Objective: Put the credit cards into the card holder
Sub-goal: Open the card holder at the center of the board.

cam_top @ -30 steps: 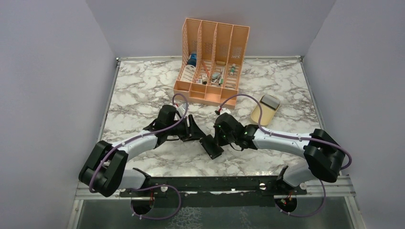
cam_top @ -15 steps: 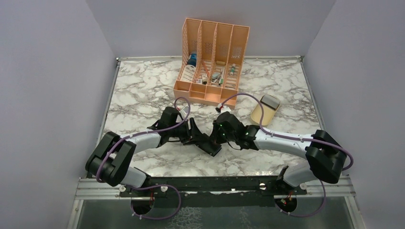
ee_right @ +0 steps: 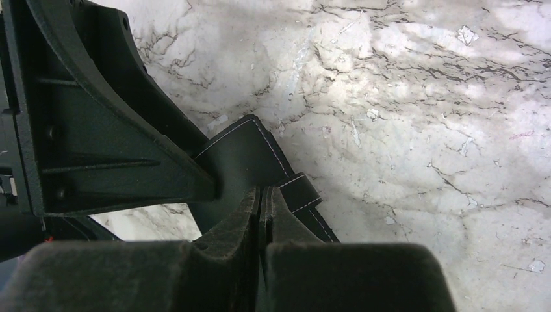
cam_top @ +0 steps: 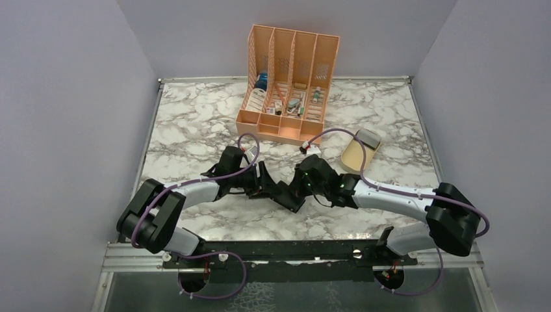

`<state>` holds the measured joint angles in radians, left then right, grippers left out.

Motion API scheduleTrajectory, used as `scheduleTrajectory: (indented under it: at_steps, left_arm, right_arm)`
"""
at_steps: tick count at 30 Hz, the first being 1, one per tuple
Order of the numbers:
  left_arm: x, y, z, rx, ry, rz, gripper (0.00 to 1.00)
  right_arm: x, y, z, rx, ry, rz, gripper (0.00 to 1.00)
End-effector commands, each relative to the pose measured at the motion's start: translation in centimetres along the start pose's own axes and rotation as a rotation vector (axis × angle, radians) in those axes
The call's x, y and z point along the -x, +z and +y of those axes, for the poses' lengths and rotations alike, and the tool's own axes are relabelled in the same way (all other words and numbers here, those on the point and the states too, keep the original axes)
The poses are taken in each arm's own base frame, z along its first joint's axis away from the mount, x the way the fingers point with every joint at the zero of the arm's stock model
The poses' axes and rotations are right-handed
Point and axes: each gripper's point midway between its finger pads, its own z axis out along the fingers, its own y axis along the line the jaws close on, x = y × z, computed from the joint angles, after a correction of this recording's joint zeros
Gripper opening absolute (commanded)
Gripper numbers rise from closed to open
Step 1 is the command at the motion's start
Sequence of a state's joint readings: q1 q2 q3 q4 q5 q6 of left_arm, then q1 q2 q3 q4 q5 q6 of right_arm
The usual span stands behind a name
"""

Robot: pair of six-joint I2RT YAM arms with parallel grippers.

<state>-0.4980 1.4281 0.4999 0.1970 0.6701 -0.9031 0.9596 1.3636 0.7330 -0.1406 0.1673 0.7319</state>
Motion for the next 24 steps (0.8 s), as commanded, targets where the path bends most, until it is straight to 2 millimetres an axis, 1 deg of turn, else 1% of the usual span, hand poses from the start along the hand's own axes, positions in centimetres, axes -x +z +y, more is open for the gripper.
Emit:
scheduleTrajectory:
  at_steps: [1, 4, 8, 12, 16, 24]
  left_arm:
    - [-0.4, -0.2, -0.9, -0.032, 0.004, 0.023, 0.59]
    - [-0.5, -0.1, -1.6, -0.070, -0.009, 0.033, 0.55]
    - [-0.5, 0.0, -1.9, -0.077, -0.016, 0.036, 0.42]
    - [-0.5, 0.0, -1.7, -0.074, -0.004, 0.033, 0.24]
    - [-0.5, 0.1, -1.5, -0.070, 0.024, 0.040, 0.00]
    - [-0.5, 0.0, -1.6, -0.062, 0.066, 0.056, 0.00]
  right_arm:
    - [1.8, -0.5, 0.7, 0.023, 0.051, -0.087, 0.01]
    - [1.9, -0.8, 0.9, 0.042, 0.082, -0.105, 0.01]
    - [2.0, -1.1, 1.2, 0.075, 0.092, -0.124, 0.01]
    - [1.9, -1.1, 0.8, 0.061, 0.074, -0.119, 0.01]
    - [1.9, -1.5, 0.6, 0.053, 0.053, -0.119, 0.01]
    - [2.8, -3.0, -0.8, -0.009, 0.006, -0.151, 0.01]
